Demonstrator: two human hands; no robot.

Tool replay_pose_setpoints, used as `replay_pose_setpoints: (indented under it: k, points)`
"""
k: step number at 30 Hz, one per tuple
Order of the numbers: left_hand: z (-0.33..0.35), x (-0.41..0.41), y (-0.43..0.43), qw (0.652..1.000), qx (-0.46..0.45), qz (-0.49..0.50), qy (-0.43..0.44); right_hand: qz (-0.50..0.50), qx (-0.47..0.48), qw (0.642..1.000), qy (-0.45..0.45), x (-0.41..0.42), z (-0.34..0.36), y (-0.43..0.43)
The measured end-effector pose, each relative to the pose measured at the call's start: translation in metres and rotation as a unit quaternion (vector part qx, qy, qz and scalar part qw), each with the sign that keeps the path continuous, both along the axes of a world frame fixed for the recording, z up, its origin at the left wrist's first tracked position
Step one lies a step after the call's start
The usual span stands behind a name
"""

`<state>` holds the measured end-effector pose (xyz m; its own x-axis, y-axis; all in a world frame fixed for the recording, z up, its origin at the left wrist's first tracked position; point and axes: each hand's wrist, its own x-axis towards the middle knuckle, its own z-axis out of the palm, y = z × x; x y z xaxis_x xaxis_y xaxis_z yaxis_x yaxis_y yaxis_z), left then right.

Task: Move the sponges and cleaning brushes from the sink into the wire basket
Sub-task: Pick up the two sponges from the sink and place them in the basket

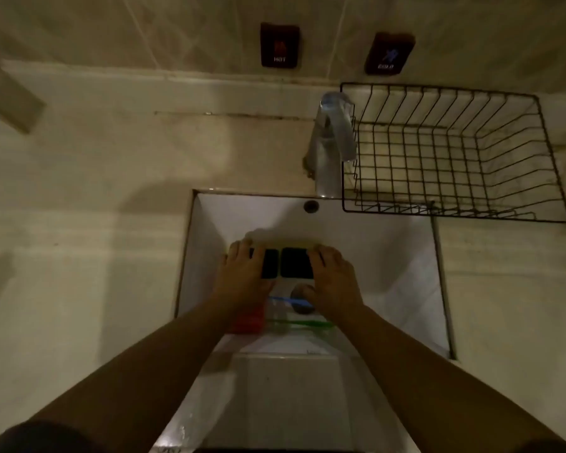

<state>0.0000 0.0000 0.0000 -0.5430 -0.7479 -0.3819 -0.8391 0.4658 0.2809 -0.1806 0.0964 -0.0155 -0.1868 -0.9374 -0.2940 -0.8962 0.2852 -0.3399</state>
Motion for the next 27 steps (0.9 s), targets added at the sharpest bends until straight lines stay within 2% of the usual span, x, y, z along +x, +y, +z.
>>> replay_pose_setpoints:
  k: [7,14,18,27]
  points:
    - [-0.027,-0.005,-0.001,1.000,-0.014,0.011,-0.009,0.014,0.032,0.999,0.031,0.003,-0.027,-0.015]
    - [-0.048,-0.009,-0.008,0.999,0.002,0.030,-0.012,0.011,0.022,0.998,0.058,-0.001,-0.046,-0.022]
    - [-0.053,-0.017,-0.009,0.999,-0.010,0.030,-0.040,0.012,0.010,0.998,0.056,0.003,-0.055,-0.027]
    - [-0.052,-0.014,-0.012,0.999,-0.007,0.043,-0.015,0.012,-0.016,0.999,0.028,0.000,-0.048,-0.029]
